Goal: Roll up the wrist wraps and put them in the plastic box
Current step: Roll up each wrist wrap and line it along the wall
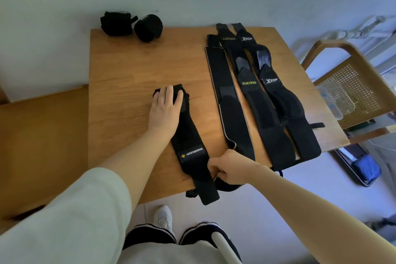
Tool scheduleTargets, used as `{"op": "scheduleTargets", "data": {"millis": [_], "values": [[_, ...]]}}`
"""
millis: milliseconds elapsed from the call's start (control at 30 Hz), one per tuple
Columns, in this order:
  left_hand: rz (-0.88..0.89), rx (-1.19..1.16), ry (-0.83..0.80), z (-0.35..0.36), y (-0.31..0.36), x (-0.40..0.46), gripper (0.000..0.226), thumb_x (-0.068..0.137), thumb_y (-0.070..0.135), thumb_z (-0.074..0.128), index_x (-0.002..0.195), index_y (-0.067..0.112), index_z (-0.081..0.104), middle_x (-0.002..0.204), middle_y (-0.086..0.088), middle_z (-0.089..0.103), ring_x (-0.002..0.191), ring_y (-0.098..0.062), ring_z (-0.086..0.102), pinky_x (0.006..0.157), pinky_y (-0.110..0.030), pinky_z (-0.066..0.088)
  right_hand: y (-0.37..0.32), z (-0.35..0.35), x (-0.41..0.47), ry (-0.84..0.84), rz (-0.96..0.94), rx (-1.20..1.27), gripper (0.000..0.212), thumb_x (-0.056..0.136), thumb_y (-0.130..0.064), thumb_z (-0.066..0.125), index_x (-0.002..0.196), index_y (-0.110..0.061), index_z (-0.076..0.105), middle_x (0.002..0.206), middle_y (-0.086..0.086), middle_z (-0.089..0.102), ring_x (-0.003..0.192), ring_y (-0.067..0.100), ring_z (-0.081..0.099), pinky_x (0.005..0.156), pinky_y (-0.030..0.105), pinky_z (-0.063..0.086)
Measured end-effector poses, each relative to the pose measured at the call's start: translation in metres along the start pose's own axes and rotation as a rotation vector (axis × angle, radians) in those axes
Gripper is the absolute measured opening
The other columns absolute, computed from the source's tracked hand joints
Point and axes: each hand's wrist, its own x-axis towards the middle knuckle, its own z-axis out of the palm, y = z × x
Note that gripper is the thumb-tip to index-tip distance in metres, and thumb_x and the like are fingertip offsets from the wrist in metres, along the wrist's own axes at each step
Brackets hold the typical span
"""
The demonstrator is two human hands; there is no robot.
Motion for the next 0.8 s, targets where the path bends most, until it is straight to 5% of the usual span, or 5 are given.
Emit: {"op": "scheduleTargets", "data": {"millis": [133,300,533,633,800], "values": [[-0.018,0.061,0.048,0.0,0.007,-0.003,0.071,0.091,-0.001,0.046,0.15,0.01,0.008,0.151,-0.018,0.014,0.135,-0.033,0.024,0.113,-0.042,0.02,0.016,-0.004,-0.009,-0.085,0.007,-0.122,0.022,0.094,-0.016,0.045,0.095,-0.02,0.067,0.097,-0.003,0.065,0.081,0.011,0.046,0.091,0.025,0.036],[-0.06,-0.012,0.001,-0.001,0.007,-0.01,0.079,0.089,-0.005,0.049,0.151,0.014,0.005,0.157,-0.015,0.003,0.143,-0.033,0.01,0.117,-0.04,0.013,0.013,-0.009,-0.009,-0.187,0.114,-0.366,0.021,0.09,-0.026,0.045,0.072,-0.017,0.05,0.078,-0.001,0.051,0.084,0.02,0.046,0.084,0.032,0.03],[-0.06,-0.175,-0.008,0.003,-0.007,-0.013,0.069,0.096,0.002,0.046,0.152,0.021,0.01,0.16,-0.004,-0.004,0.146,-0.025,0.001,0.117,-0.038,0.011,-0.019,-0.043,0.033,0.455,0.181,0.513,0.038,0.098,-0.014,0.043,0.137,-0.017,0.044,0.128,0.005,0.051,0.097,0.014,0.053,0.079,0.025,0.044],[-0.039,-0.217,-0.022,0.003,-0.015,-0.007,0.061,0.099,0.018,0.045,0.151,0.023,0.014,0.16,-0.002,-0.001,0.146,-0.024,0.002,0.117,-0.038,0.014,-0.03,-0.061,0.063,0.54,0.101,0.4,0.052,0.1,-0.011,0.041,0.149,-0.022,0.027,0.156,0.005,0.021,0.139,0.024,0.027,0.109,0.036,0.032],[0.023,-0.212,-0.017,0.002,-0.039,0.013,0.064,0.096,0.026,0.051,0.151,0.021,0.018,0.159,-0.003,0.01,0.144,-0.026,0.016,0.116,-0.038,0.021,-0.03,-0.086,0.108,0.525,0.088,0.199,0.066,0.098,-0.012,0.046,0.153,-0.019,0.009,0.161,-0.001,0.002,0.147,0.019,0.003,0.117,0.039,0.021]]}}
